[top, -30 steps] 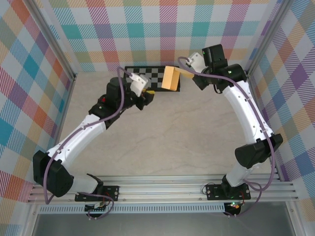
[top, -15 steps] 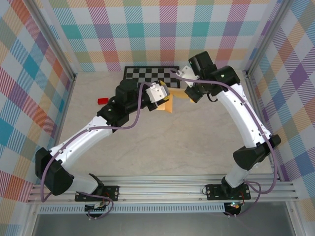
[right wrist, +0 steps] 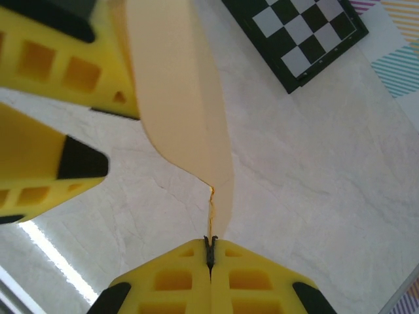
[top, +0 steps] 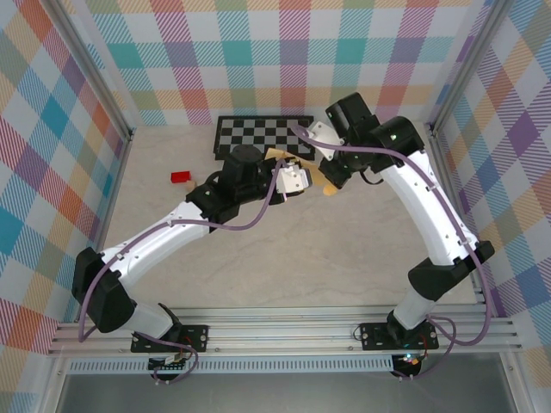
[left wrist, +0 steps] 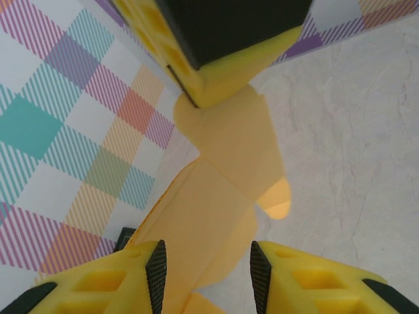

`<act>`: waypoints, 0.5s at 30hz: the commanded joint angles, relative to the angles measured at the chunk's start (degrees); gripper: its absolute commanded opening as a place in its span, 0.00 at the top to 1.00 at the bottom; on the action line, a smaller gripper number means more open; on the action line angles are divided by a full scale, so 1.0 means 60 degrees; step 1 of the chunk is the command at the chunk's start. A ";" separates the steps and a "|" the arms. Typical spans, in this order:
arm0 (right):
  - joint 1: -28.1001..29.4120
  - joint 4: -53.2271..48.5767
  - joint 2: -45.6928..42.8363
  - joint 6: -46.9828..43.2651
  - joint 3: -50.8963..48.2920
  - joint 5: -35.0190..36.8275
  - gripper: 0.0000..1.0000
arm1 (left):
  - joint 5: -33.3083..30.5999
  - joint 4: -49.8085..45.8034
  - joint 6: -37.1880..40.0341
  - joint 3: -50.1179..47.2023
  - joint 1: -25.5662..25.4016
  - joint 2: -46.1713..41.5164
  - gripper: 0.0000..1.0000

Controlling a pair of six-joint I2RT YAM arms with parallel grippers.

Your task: Fold the paper box

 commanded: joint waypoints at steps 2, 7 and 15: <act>0.0143 -0.0398 -0.0266 0.0182 0.0312 -0.0354 1.00 | -0.0560 0.0127 0.0467 0.0276 -0.0195 -0.0123 0.59; 0.0202 -0.0428 -0.0260 0.0161 0.0272 -0.0359 1.00 | -0.0681 0.0489 0.0535 -0.0162 -0.0220 -0.0743 0.60; 0.0308 -0.0446 -0.0172 0.0175 0.0433 -0.0372 1.00 | -0.0658 0.0149 0.0776 -0.0319 -0.0274 -0.1123 0.59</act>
